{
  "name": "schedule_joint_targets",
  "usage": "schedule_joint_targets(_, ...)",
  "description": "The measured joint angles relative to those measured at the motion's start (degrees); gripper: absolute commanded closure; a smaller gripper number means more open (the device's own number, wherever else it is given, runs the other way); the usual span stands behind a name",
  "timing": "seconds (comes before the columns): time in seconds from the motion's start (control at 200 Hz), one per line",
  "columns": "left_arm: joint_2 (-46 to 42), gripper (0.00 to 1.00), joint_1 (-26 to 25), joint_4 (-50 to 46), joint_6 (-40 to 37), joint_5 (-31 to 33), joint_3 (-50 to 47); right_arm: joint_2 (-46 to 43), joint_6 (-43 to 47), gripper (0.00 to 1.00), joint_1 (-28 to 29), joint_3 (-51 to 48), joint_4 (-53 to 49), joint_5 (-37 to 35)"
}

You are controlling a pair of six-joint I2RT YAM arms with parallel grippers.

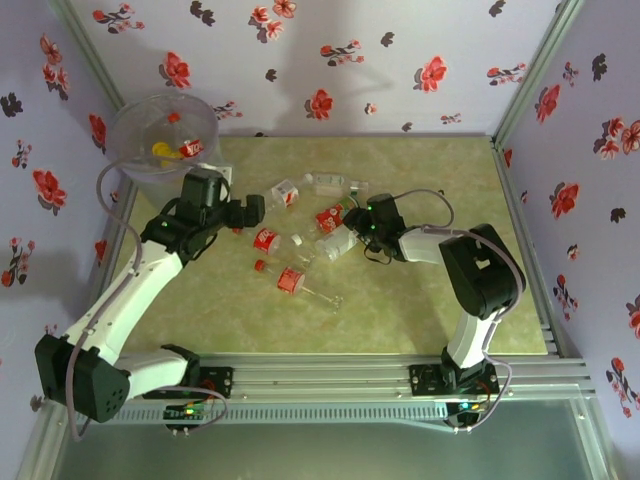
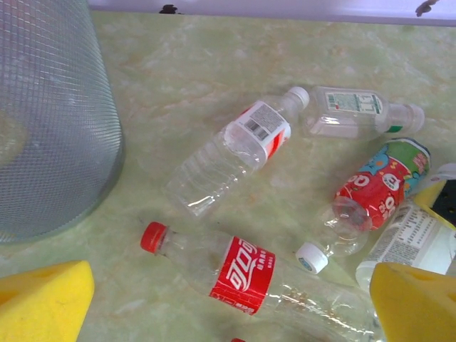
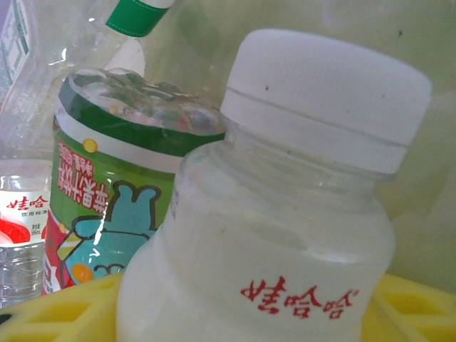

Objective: Put the plastic bottles in the bin

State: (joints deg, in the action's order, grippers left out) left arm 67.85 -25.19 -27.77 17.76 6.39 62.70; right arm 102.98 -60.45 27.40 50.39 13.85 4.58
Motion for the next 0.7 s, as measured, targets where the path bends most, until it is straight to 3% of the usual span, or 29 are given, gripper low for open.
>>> schedule_joint_targets(0.155,0.04,0.00,-1.84,1.01,0.57,-3.32,-0.42,-3.17,2.49,0.44,-0.02,-0.07,-2.60,-0.92)
schedule_joint_targets(0.34,1.44,0.00,-4.39,3.04,0.55,-12.52,-0.42,-13.00,8.87,0.46,-0.52,-0.07,-8.96,-0.68)
schedule_joint_targets(0.52,3.74,0.00,-6.71,6.95,0.52,-23.17,-0.55,-21.29,19.17,0.49,-2.25,0.22,-13.81,6.71)
schedule_joint_targets(0.7,6.93,0.00,-9.46,11.54,0.79,-32.22,-1.09,-23.19,29.73,0.52,-2.67,4.59,-23.85,14.01)
